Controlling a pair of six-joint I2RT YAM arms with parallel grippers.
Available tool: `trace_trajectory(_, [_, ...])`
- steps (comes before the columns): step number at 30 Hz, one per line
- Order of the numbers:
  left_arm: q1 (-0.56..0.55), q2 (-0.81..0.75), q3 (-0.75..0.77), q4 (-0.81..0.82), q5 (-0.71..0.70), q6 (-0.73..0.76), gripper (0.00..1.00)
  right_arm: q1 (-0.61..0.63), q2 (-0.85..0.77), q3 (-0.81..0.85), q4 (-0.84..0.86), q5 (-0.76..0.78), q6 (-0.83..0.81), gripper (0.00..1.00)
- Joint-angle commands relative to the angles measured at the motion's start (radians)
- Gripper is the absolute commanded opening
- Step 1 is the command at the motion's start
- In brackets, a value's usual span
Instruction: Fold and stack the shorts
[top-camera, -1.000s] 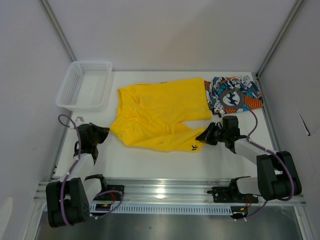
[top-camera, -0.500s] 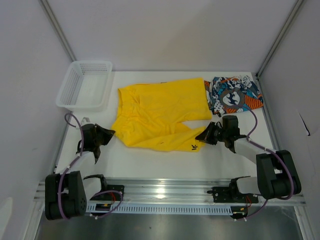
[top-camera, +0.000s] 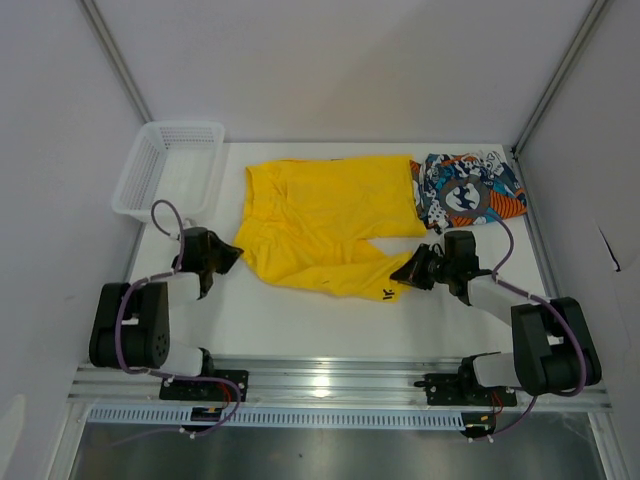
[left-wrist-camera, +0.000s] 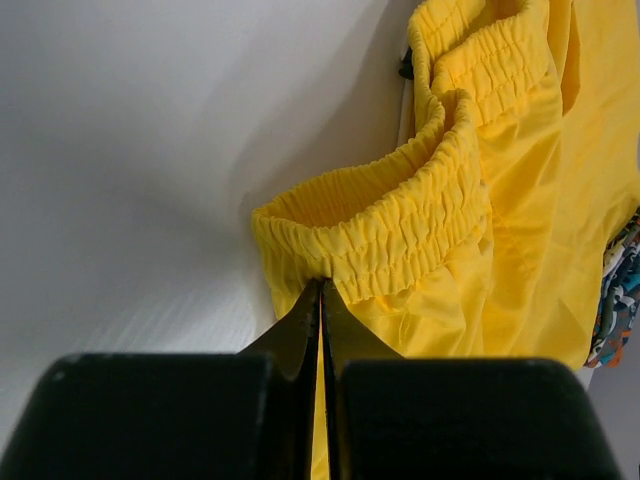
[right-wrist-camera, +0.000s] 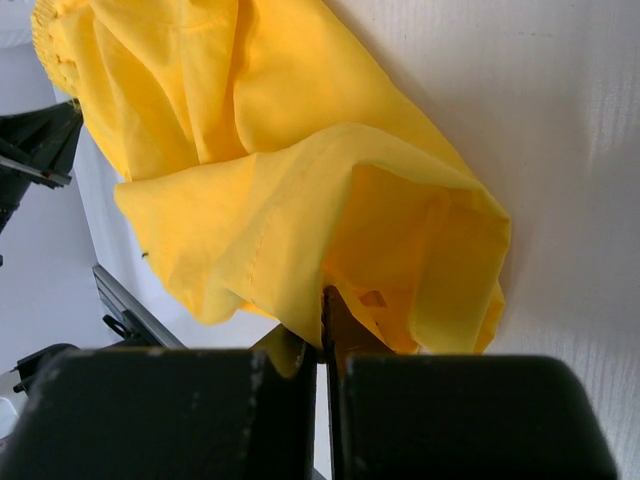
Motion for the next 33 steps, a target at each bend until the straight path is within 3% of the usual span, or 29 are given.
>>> trace_trajectory(1, [-0.068, 0.075, 0.085, 0.02, -0.089, -0.003, 0.0, -0.001, 0.008, 0.02, 0.032, -0.011, -0.008, 0.0])
trace_trajectory(4, [-0.083, 0.173, 0.106, 0.078, -0.084, -0.003, 0.0, 0.005, 0.003, 0.008, 0.032, -0.013, -0.008, 0.0])
trace_trajectory(9, [-0.085, 0.083, 0.08, 0.049, -0.125, 0.0, 0.01, 0.01, -0.02, -0.006, 0.018, -0.007, -0.011, 0.0])
trace_trajectory(12, [-0.085, -0.004, 0.076, -0.02, -0.166, 0.023, 0.17, 0.011, -0.036, -0.004, 0.009, -0.007, -0.011, 0.0])
trace_trajectory(15, [-0.085, -0.075, 0.056, -0.049, -0.172, 0.034, 0.51, 0.011, -0.055, -0.003, 0.0, -0.005, -0.013, 0.0])
trace_trajectory(18, [-0.085, -0.104, 0.042, -0.068, -0.166, 0.035, 0.63, 0.011, -0.066, -0.001, -0.008, -0.002, -0.017, 0.0])
trace_trajectory(26, [-0.077, -0.08, 0.034, -0.063, -0.149, 0.029, 0.63, 0.01, -0.067, 0.005, -0.009, -0.011, -0.017, 0.0])
trace_trajectory(33, [-0.004, -0.101, -0.041, -0.034, -0.142, 0.032, 0.51, 0.01, -0.064, 0.005, -0.003, -0.011, -0.017, 0.0])
